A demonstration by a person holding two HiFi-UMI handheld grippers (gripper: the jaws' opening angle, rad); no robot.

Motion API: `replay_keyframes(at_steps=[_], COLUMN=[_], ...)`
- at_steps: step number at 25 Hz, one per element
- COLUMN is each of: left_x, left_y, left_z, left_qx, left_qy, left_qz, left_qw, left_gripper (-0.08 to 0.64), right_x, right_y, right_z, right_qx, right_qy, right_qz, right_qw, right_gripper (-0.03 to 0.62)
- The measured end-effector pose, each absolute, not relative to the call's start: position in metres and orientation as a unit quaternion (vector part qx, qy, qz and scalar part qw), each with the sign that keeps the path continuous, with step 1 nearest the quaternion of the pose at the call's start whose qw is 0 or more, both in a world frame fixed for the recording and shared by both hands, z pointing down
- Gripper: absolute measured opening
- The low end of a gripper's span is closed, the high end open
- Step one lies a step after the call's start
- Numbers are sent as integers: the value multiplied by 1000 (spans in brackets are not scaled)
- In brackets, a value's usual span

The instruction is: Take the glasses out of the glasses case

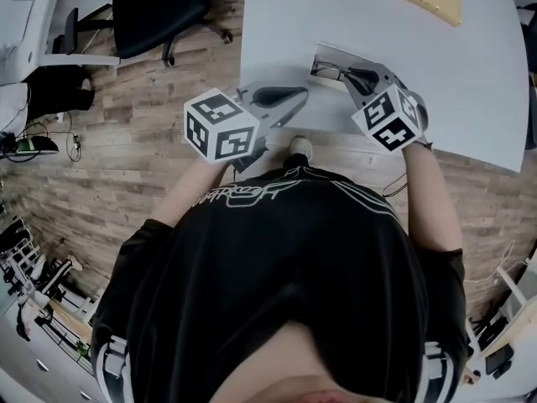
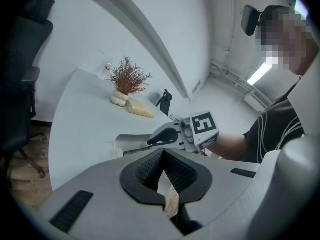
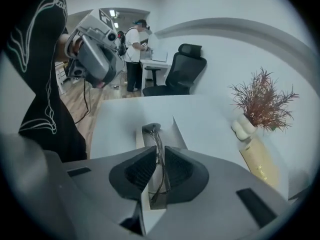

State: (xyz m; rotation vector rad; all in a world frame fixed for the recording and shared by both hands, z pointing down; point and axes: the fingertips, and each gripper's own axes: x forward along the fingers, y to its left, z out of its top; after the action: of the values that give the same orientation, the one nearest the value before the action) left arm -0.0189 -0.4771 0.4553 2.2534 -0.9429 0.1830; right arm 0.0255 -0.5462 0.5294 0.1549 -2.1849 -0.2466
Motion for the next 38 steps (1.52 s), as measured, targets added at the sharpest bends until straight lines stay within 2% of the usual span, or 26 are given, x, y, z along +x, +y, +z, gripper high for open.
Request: replay_keyframes(at_steps=[13, 38], left_x=[-10, -23], left_y=[-479, -473], left_z=[457, 454], left_qx=[857, 847], left_qy=[-369, -374], left_qz=[58, 30], left_qw=[356, 376], left_gripper=[8, 8], right_x=[24, 26], right_y=[-551, -558], right_z=[563, 564], right_qx=[18, 35], right_qy=[-853, -847], right_qz=[-144, -161], right_qw=[501, 505], right_gripper=[12, 11])
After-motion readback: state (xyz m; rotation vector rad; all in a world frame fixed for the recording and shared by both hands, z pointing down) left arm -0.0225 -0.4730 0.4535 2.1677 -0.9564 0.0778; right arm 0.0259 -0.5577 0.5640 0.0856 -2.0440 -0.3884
